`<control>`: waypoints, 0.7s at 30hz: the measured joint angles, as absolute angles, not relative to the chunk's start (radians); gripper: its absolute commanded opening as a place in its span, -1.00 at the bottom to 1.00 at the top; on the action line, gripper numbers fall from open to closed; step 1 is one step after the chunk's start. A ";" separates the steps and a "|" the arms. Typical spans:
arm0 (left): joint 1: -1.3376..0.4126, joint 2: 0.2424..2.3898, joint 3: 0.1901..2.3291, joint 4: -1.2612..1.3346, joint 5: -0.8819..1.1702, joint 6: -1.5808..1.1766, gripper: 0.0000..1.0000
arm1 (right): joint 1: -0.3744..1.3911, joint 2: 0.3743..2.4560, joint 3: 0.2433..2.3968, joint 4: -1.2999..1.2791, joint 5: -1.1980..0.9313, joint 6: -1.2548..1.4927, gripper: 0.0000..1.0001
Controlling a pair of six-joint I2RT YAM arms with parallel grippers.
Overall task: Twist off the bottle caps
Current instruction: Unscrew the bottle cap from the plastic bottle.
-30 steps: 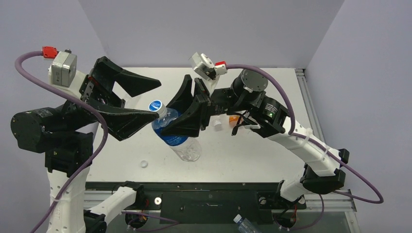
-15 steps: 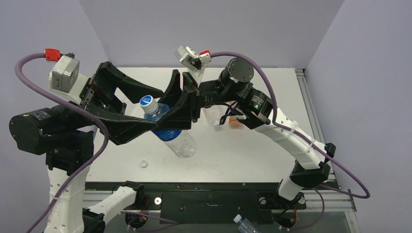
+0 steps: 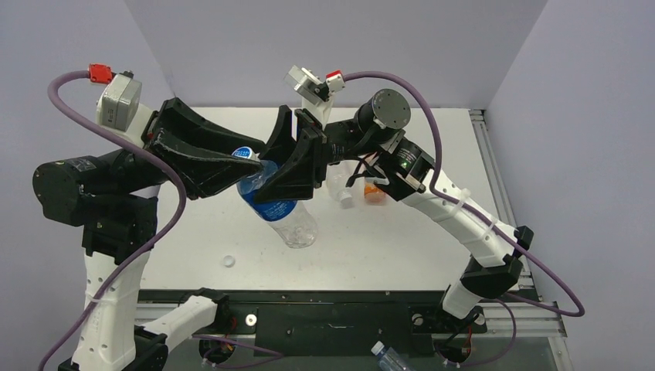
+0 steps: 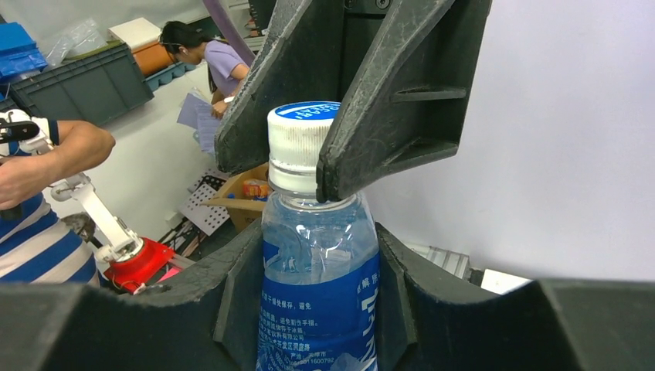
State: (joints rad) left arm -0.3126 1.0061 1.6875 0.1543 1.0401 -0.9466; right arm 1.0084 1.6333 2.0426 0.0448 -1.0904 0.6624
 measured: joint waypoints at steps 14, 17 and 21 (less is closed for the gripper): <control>-0.290 1.031 1.729 -0.032 0.971 -0.794 -1.00 | 0.978 1.618 2.111 -0.239 -0.936 0.404 -1.00; -0.283 1.039 1.754 -0.105 0.923 -0.736 -1.00 | 1.008 1.618 2.170 -0.374 -0.781 0.283 -1.00; -0.279 1.039 1.785 -0.212 0.857 -0.653 -1.00 | 1.092 1.612 2.209 -0.482 -0.508 0.151 -1.00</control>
